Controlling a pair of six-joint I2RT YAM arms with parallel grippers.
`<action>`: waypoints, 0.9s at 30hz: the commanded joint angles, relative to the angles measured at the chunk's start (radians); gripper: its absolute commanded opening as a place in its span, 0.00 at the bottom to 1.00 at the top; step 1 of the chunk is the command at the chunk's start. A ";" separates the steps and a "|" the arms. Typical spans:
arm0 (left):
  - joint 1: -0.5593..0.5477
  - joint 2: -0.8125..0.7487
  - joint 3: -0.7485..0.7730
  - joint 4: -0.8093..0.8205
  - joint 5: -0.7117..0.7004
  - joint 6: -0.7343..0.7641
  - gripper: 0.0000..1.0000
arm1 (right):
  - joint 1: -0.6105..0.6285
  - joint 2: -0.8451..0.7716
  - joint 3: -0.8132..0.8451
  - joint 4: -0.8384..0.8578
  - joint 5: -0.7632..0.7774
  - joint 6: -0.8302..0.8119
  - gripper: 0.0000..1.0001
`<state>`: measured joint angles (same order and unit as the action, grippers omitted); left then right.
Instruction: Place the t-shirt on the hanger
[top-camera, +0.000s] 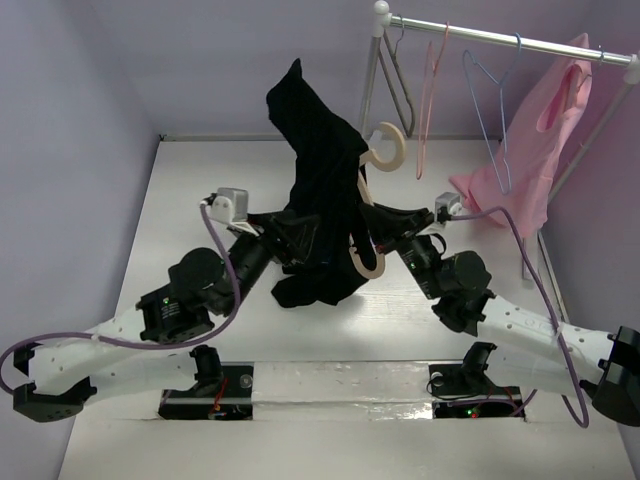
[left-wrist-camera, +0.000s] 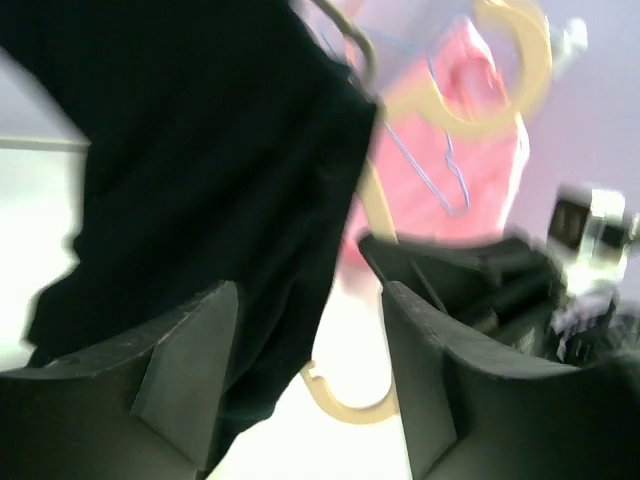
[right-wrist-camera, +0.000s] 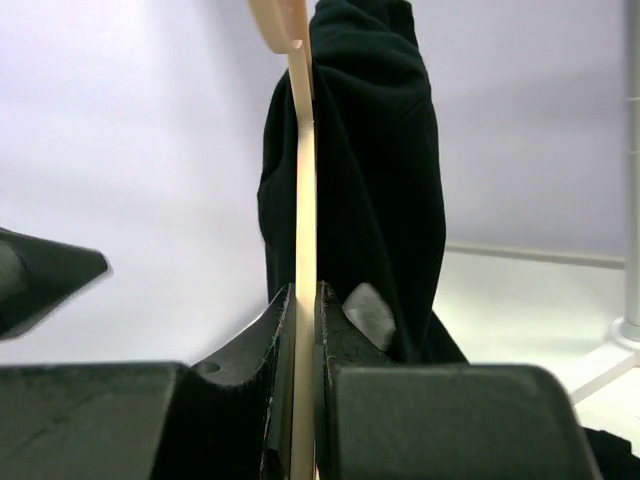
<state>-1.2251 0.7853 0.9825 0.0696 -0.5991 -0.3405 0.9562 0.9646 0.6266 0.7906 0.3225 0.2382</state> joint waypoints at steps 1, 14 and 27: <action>-0.007 -0.012 0.028 0.036 -0.155 -0.031 0.58 | -0.005 -0.015 -0.039 0.234 0.003 -0.011 0.00; 0.190 0.330 0.252 0.162 0.001 -0.143 0.70 | -0.005 -0.056 -0.102 0.196 -0.013 -0.019 0.00; 0.292 0.422 0.189 0.358 0.055 -0.241 0.73 | 0.004 -0.030 -0.097 0.170 -0.048 -0.048 0.00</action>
<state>-0.9455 1.2053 1.1717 0.3195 -0.5671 -0.5529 0.9554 0.9360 0.5098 0.8642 0.2932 0.2119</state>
